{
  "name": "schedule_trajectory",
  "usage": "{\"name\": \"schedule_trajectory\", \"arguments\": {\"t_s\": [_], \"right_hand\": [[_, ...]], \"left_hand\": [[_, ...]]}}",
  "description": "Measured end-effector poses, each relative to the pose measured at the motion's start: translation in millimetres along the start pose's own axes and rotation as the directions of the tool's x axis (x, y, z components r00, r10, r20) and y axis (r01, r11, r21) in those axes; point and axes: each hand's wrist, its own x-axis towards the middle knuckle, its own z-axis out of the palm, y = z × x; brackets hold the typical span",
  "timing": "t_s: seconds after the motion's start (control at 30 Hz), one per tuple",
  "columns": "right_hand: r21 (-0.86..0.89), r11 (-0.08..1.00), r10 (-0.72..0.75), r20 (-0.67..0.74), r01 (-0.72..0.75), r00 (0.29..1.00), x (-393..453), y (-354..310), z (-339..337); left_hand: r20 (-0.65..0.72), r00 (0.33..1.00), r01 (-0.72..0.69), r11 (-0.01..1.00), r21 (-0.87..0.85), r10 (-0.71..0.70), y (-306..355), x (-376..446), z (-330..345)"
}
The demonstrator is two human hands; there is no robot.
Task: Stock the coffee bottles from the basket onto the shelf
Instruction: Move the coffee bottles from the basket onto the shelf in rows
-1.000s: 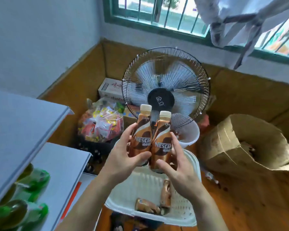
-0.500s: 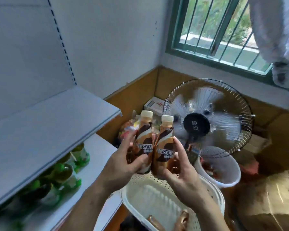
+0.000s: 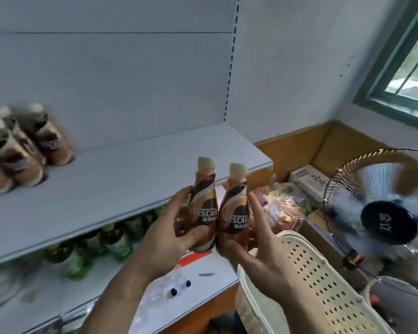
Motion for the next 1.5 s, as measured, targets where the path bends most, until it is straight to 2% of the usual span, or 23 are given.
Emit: {"name": "schedule_trajectory", "arguments": {"t_s": [0.27, 0.37, 0.53, 0.73, 0.93, 1.17, 1.37, 1.5], "right_hand": [[-0.038, 0.998, -0.046, 0.133, 0.052, 0.990, 7.7, -60.4, 102.8], [-0.021, 0.992, -0.116, 0.165, 0.121, 0.979, 2.2, -86.1, 147.4], [-0.031, 0.979, -0.189, 0.217, 0.200, 0.958, 1.5, -120.5, 208.2], [-0.037, 0.968, -0.229, 0.268, 0.248, 0.936, 28.4, -146.0, 265.0], [-0.033, 0.942, -0.314, 0.255, 0.333, 0.915, 70.6, -149.0, 298.0], [0.012, 0.932, -0.356, 0.214, 0.362, 0.909, 117.0, -141.0, 320.9], [0.040, 0.926, -0.376, 0.214, 0.376, 0.902, 139.7, -130.3, 338.9], [0.031, 0.942, -0.333, 0.224, 0.335, 0.916, 143.5, -126.2, 348.9]], "left_hand": [[-0.180, 0.984, -0.004, 0.999, -0.047, -0.004, -25.0, -67.0, -108.1], [-0.234, 0.972, 0.019, 0.997, -0.075, -0.036, -37.4, -91.9, -149.2], [-0.337, 0.941, 0.015, 1.000, -0.013, -0.018, -58.5, -126.2, -207.8], [-0.431, 0.902, 0.011, 1.000, -0.027, -0.022, -80.9, -137.9, -263.3], [-0.525, 0.851, -0.009, 0.999, -0.040, -0.014, -92.4, -113.7, -292.0], [-0.549, 0.836, 0.009, 1.000, -0.026, -0.022, -105.1, -76.3, -306.9], [-0.570, 0.821, 0.040, 0.999, 0.009, -0.027, -119.9, -57.9, -316.2], [-0.563, 0.826, 0.054, 0.998, 0.020, -0.034, -129.2, -53.1, -320.7]]}}
